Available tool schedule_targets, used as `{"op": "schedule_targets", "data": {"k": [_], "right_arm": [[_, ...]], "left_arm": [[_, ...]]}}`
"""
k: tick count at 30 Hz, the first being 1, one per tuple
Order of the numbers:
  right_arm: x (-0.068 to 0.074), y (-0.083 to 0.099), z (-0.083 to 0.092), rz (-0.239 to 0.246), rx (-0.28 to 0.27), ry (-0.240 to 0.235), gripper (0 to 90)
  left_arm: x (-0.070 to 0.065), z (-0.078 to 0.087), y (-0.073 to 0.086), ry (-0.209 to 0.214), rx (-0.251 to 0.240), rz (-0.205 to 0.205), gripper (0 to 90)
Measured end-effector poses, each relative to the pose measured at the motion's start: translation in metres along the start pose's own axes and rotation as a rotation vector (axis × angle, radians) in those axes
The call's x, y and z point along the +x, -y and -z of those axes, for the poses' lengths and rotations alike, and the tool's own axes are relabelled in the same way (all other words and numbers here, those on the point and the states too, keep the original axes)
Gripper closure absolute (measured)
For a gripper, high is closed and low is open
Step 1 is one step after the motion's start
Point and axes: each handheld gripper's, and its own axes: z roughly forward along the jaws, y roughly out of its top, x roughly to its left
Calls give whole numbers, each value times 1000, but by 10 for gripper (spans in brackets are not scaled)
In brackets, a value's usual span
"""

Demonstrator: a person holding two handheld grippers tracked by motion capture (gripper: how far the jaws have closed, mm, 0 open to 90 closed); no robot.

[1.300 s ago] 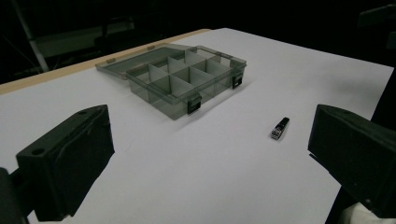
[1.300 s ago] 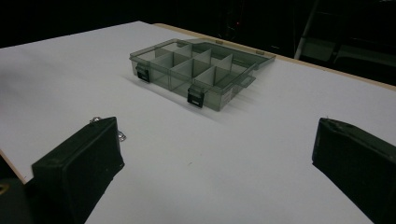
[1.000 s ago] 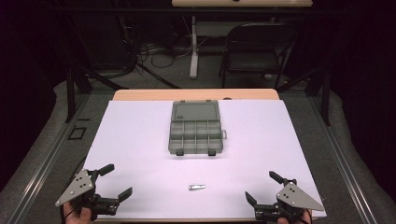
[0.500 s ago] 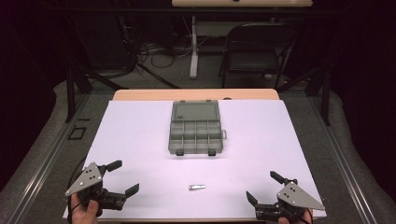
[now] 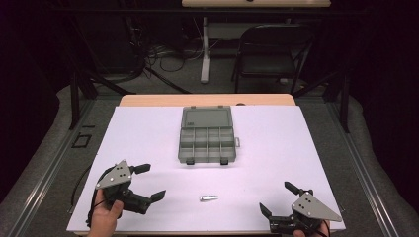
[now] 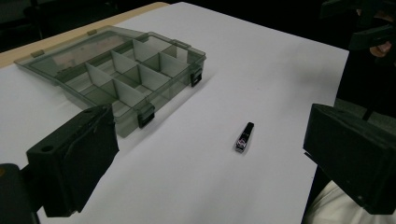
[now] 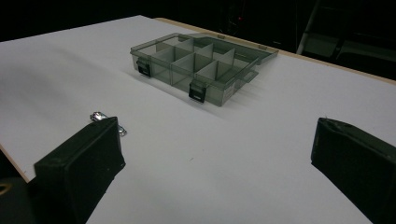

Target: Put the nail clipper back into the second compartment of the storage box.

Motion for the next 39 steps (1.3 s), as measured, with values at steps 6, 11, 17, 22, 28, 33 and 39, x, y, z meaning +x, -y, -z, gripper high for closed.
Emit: {"op": "schedule_targets", "data": {"k": [6,11,17,22,28,33,39], "right_arm": [[-1,0,0,1,4,-1,19],[-1,1,-1,1,6,-8,19],[0,1,-1,1,13,-12,19],[0,1,-2,-4,15,-14,20],[-1,1,-2,-2,22,-19,20],[-1,1,-3,-2,23,-18,24],[-1,2,-3,1,27,-20,32]], "left_arm": [[1,-9,-10,33,30,-23,29],[1,-15,-16,54,58,-23,32],[3,-22,-25,87,103,-22,32],[5,-29,-31,103,166,-17,32],[4,-38,-35,112,230,-35,32],[4,-45,-39,122,281,-51,32],[0,-57,-45,133,369,-98,64]]}}
